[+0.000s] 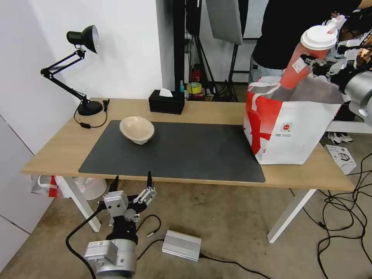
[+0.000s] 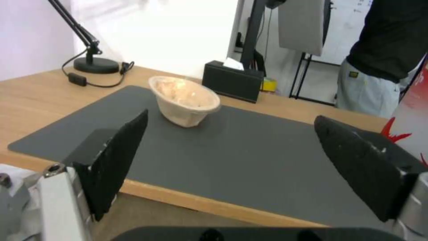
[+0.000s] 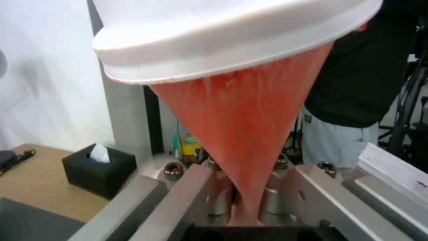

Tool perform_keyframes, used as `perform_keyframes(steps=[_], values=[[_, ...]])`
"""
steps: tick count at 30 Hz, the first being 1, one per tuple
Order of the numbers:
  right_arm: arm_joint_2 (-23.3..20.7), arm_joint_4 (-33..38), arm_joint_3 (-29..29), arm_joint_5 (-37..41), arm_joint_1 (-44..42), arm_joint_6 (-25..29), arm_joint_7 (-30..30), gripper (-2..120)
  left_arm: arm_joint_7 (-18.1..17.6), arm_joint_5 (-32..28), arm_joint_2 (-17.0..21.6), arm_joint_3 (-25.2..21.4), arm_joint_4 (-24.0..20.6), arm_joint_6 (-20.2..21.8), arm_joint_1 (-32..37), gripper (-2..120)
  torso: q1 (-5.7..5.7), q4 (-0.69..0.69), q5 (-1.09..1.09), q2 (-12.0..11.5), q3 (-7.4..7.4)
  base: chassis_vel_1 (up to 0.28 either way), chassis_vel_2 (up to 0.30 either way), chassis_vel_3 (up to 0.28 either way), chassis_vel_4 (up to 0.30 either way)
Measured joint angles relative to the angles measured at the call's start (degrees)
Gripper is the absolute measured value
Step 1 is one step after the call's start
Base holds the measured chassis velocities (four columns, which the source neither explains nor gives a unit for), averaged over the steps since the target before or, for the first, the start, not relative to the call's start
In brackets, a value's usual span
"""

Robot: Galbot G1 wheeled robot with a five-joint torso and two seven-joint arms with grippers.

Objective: Pick up the trash from the table and place it into the takeout bag.

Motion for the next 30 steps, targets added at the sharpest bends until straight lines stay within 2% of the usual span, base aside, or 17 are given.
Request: perform_keyframes(steps=[23,26,27,30], values=[[-0.4,-0.9,4.9,-4.5,-8.1,1.6,-2.2,4,-0.1,-0.1,-0.1,0.3,0.2,0.0,-0.2,100,0.0,0.0,0.0,0.0,0.0,0.0,0.0,0.0,0.0],[-0.4,-0.8,5.1,-5.2,-8.8,1.8,-2.7,16,-0.1,-0.1,-0.2,0.3,0.2,0.0,-0.2,100,0.0,0.0,0.0,0.0,0.0,0.0,0.0,0.0,0.0],[-0.4,-0.8,5.1,-5.2,-8.8,1.8,-2.7,16,-0.1,-0.1,-0.2,0.3,0.2,0.0,-0.2,100,0.0,0.0,0.0,0.0,0.0,0.0,0.0,0.0,0.0],[-0.2,-0.8,5.1,-7.3,-8.9,2.0,-2.7,32,0.0,0.0,-0.2,0.3,0.4,-0.1,-0.2,100,0.0,0.0,-0.01,0.0,0.0,0.0,0.0,0.0,0.0]])
